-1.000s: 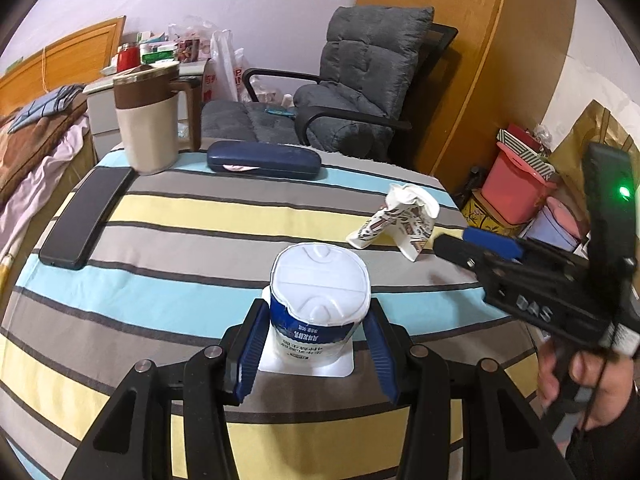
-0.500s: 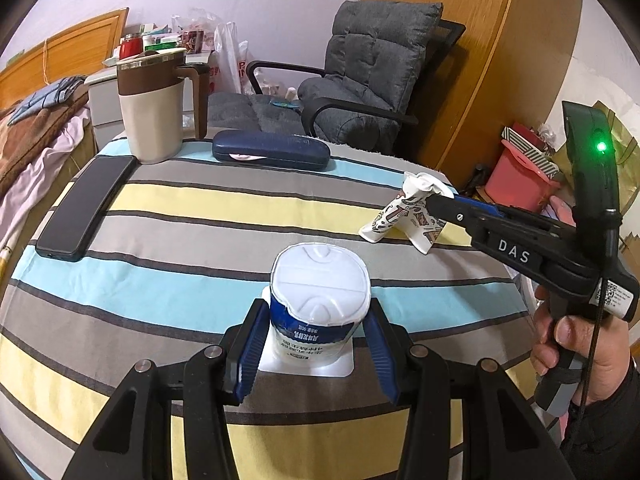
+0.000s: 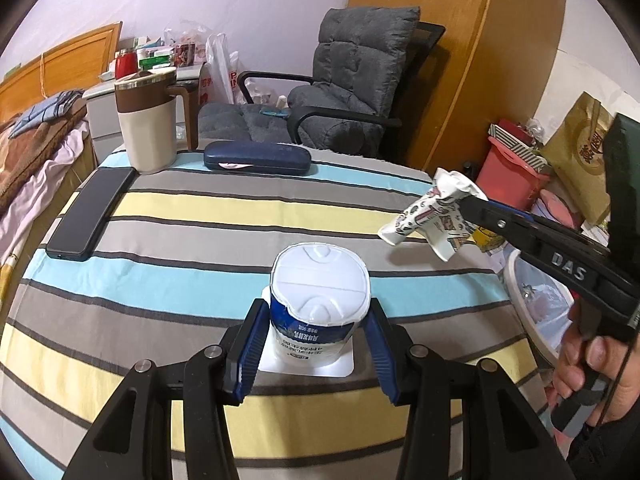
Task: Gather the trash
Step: 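Grasp the white-and-blue cup with the left gripper while the right gripper grasps the patterned paper cup, then carry both cups over the bin and open both grippers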
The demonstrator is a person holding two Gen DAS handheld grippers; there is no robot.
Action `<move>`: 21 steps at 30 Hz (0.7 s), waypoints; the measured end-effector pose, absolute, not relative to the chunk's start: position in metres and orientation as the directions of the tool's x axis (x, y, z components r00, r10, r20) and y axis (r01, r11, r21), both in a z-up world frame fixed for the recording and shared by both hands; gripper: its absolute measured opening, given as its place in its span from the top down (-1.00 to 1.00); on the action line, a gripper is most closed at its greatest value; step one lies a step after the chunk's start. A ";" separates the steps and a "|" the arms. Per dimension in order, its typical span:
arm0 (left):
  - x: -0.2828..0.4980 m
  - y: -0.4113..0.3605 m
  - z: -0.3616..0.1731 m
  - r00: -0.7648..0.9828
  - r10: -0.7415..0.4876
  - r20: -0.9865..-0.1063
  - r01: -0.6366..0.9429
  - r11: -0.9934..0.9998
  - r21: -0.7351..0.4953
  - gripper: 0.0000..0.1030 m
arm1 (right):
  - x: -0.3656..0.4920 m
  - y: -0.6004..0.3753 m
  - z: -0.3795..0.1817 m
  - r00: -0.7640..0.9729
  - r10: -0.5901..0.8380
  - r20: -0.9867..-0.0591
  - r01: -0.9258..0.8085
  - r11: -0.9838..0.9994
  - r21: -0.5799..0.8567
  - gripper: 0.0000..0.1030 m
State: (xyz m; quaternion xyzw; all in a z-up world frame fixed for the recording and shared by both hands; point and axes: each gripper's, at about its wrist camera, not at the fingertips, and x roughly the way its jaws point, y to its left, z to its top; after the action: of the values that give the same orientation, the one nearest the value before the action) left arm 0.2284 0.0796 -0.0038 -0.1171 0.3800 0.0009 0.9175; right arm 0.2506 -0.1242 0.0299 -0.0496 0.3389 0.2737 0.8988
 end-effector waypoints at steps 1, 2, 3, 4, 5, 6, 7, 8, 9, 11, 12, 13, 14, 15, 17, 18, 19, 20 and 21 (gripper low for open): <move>0.226 0.078 -0.002 0.712 -0.087 -0.697 -0.088 0.973 -0.212 0.06 | 0.246 -0.127 0.031 0.624 0.459 -0.632 -0.523 0.847 0.098 0.55; 0.223 0.075 -0.001 0.714 -0.090 -0.694 -0.084 0.974 -0.212 0.06 | 0.243 -0.130 0.032 0.626 0.460 -0.630 -0.521 0.848 0.101 0.55; 0.220 0.072 0.001 0.716 -0.089 -0.692 -0.081 0.974 -0.210 0.06 | 0.239 -0.132 0.033 0.629 0.460 -0.627 -0.518 0.849 0.103 0.55; 0.217 0.069 0.003 0.717 -0.089 -0.691 -0.079 0.975 -0.207 0.06 | 0.235 -0.134 0.034 0.632 0.460 -0.624 -0.514 0.851 0.106 0.55; 0.215 0.066 0.004 0.718 -0.090 -0.690 -0.075 0.976 -0.206 0.06 | 0.232 -0.137 0.035 0.634 0.459 -0.622 -0.512 0.852 0.108 0.55; 0.213 0.065 0.005 0.719 -0.092 -0.689 -0.072 0.976 -0.205 0.06 | 0.228 -0.141 0.036 0.638 0.457 -0.620 -0.507 0.855 0.109 0.55; 0.209 0.061 0.008 0.722 -0.094 -0.686 -0.066 0.977 -0.203 0.06 | 0.225 -0.143 0.036 0.642 0.455 -0.618 -0.502 0.858 0.110 0.55; 0.207 0.059 0.009 0.723 -0.095 -0.684 -0.063 0.977 -0.203 0.06 | 0.222 -0.145 0.036 0.644 0.453 -0.616 -0.499 0.860 0.109 0.55; 0.204 0.055 0.011 0.726 -0.098 -0.681 -0.057 0.978 -0.202 0.06 | 0.219 -0.148 0.037 0.647 0.451 -0.615 -0.496 0.861 0.110 0.55; 0.199 0.049 0.013 0.727 -0.105 -0.679 -0.046 0.979 -0.200 0.06 | 0.212 -0.153 0.038 0.653 0.446 -0.612 -0.487 0.866 0.112 0.55; 0.198 0.046 0.014 0.727 -0.108 -0.678 -0.042 0.979 -0.200 0.06 | 0.209 -0.155 0.039 0.657 0.444 -0.609 -0.481 0.869 0.115 0.55; 0.196 0.041 0.016 0.728 -0.113 -0.677 -0.034 0.979 -0.200 0.06 | 0.206 -0.159 0.040 0.660 0.443 -0.606 -0.477 0.871 0.118 0.55; 0.194 0.037 0.017 0.728 -0.118 -0.675 -0.027 0.980 -0.199 0.06 | 0.203 -0.162 0.041 0.663 0.443 -0.604 -0.473 0.873 0.120 0.55; 0.193 0.033 0.018 0.728 -0.122 -0.674 -0.020 0.980 -0.199 0.06 | 0.200 -0.165 0.041 0.668 0.441 -0.600 -0.468 0.875 0.122 0.55; 0.191 0.027 0.020 0.729 -0.129 -0.672 -0.009 0.980 -0.198 0.06 | 0.194 -0.169 0.042 0.675 0.435 -0.596 -0.455 0.881 0.127 0.55; 0.189 0.022 0.021 0.730 -0.134 -0.671 -0.001 0.980 -0.197 0.06 | 0.192 -0.172 0.042 0.678 0.432 -0.594 -0.449 0.884 0.130 0.55; 0.188 0.020 0.022 0.730 -0.138 -0.670 0.004 0.980 -0.197 0.06 | 0.189 -0.174 0.042 0.681 0.429 -0.593 -0.443 0.887 0.133 0.55; 0.187 0.017 0.023 0.730 -0.141 -0.669 0.008 0.980 -0.197 0.06 | 0.188 -0.177 0.041 0.684 0.426 -0.591 -0.436 0.889 0.136 0.55; 0.186 0.014 0.023 0.730 -0.144 -0.668 0.014 0.980 -0.196 0.06 | 0.186 -0.180 0.041 0.687 0.424 -0.590 -0.430 0.892 0.140 0.55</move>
State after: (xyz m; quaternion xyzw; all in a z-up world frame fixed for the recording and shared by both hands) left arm 0.1864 0.0136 0.0233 -0.0893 0.3652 -0.0425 0.9257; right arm 0.1858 -0.1804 0.0412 -0.0047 0.3203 0.2322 0.9184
